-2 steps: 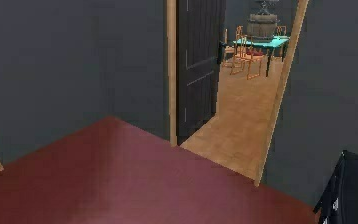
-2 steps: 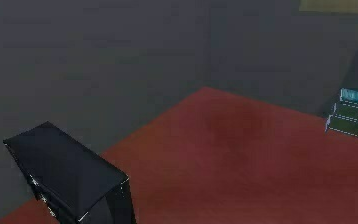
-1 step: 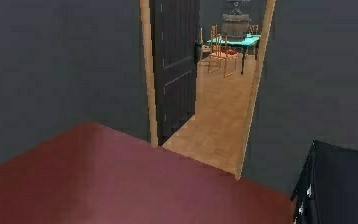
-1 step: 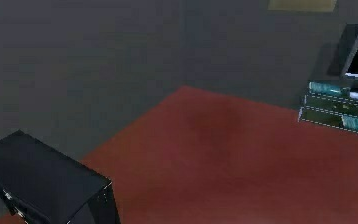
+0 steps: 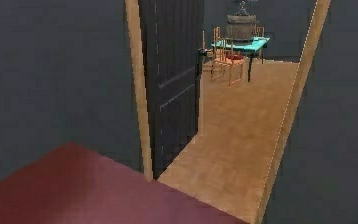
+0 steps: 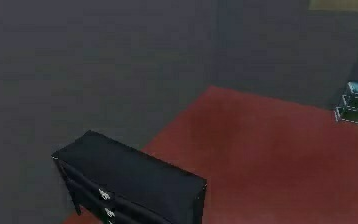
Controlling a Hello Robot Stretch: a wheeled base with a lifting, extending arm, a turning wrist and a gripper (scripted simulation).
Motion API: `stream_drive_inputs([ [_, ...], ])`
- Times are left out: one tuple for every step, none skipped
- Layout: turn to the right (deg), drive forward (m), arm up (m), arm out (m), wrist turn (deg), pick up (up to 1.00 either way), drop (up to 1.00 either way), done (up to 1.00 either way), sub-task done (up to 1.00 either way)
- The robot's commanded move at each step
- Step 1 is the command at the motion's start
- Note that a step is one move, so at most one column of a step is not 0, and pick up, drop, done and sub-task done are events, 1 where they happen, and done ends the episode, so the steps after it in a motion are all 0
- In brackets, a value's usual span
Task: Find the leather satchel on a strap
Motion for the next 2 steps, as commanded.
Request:
stream_drive_inputs([
  [9.0,0.00,0.00,0.00,0.0,0.00,0.00,0.00,0.00],
  [0.0,0.85,0.00,0.00,0.0,0.00,0.00,0.00,0.00],
])
